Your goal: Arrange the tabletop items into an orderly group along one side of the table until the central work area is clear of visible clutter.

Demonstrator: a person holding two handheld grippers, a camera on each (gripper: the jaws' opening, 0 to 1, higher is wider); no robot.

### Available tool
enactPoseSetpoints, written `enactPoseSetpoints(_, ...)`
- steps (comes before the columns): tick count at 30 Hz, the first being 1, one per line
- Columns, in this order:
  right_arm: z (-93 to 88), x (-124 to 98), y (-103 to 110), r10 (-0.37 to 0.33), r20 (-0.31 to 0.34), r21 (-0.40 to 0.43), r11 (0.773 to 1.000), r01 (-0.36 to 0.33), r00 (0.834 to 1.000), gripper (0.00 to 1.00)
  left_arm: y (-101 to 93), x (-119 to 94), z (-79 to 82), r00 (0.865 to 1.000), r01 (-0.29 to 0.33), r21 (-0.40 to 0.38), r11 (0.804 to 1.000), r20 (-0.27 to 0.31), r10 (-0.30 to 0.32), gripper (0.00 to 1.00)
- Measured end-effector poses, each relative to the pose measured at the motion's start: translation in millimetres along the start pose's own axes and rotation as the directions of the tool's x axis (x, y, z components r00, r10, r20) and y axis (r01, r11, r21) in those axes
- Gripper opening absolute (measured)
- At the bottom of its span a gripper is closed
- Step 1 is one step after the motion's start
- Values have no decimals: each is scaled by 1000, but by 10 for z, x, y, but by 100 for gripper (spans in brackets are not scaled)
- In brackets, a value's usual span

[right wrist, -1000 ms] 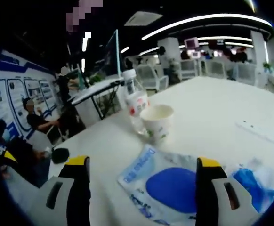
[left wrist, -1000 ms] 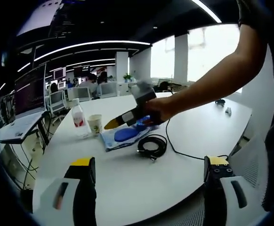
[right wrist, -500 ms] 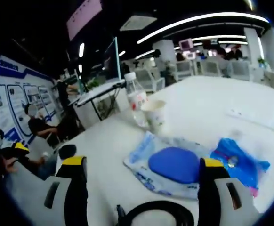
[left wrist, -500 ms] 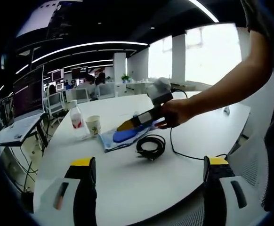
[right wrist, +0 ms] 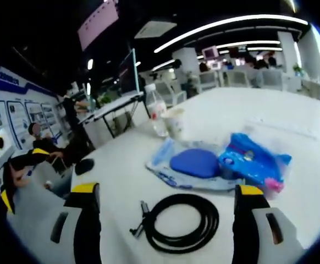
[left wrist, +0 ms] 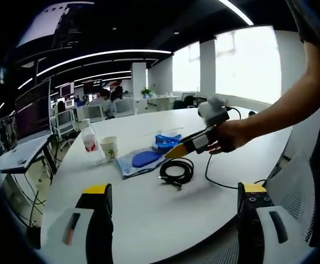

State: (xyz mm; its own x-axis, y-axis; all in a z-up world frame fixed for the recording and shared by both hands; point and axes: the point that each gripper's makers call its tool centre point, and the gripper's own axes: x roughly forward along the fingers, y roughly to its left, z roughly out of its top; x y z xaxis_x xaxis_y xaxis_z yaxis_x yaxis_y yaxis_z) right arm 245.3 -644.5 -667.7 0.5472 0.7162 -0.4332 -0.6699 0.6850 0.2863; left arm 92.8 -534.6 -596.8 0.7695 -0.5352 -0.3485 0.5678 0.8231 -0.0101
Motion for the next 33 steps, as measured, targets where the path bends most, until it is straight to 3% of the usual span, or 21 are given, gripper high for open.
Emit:
enactPoseSetpoints(13,-226,-359,-88,-58,24,47,997,57,998,100,-51,-6,26,1000,11,16,1000,12,-12,94)
enactPoseSetpoints(26,-407,-658,-258,-143,71,132,982,133,987,99,-162,32,-22,999,50,66,997,-22,-48,93)
enactPoseSetpoints(30,-412,-742,-266,-161,91,141,979,148,983,99,-215,47,-31,997,75,72,995,-36,-73,94)
enactPoseSetpoints(33,-425,-792,-278,-171,97,144,977,156,980,99,-272,48,19,992,124,32,992,-17,-124,97)
